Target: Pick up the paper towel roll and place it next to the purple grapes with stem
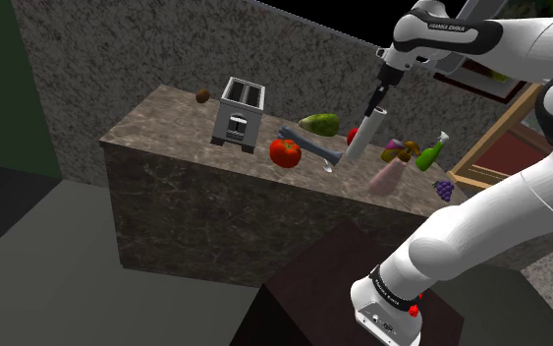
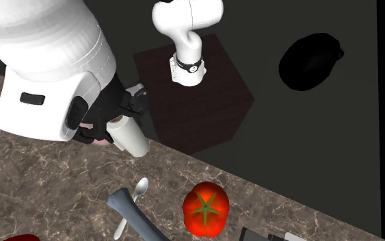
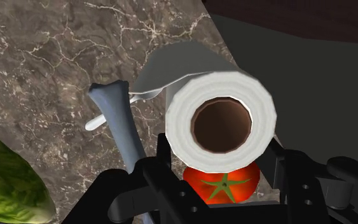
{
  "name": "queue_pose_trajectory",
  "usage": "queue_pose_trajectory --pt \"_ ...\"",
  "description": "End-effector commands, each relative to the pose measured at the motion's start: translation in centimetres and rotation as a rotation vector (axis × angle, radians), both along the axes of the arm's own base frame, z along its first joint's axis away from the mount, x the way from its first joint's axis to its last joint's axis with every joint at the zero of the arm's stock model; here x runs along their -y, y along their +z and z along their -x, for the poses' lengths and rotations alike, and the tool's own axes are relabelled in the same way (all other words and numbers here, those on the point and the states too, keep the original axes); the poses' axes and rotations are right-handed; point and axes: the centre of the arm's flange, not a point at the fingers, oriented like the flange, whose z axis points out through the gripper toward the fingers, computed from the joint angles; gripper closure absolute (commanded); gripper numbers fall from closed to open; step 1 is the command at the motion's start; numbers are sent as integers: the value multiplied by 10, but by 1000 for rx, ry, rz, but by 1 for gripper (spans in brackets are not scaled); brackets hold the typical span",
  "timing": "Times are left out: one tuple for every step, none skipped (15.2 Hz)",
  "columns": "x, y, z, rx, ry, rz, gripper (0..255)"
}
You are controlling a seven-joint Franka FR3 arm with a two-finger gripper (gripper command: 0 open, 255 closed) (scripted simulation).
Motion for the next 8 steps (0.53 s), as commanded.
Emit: queue_pose_trajectory --pt "-1 11 0 0 0 0 255" --pt "-1 16 0 0 0 0 255" --pt "-1 22 0 0 0 0 255" --pt "-1 27 0 0 0 0 255" --pt "-1 32 0 0 0 0 255" --pt "-1 37 0 0 0 0 255" --pt "-1 43 0 0 0 0 255" --pt "-1 48 0 0 0 0 255"
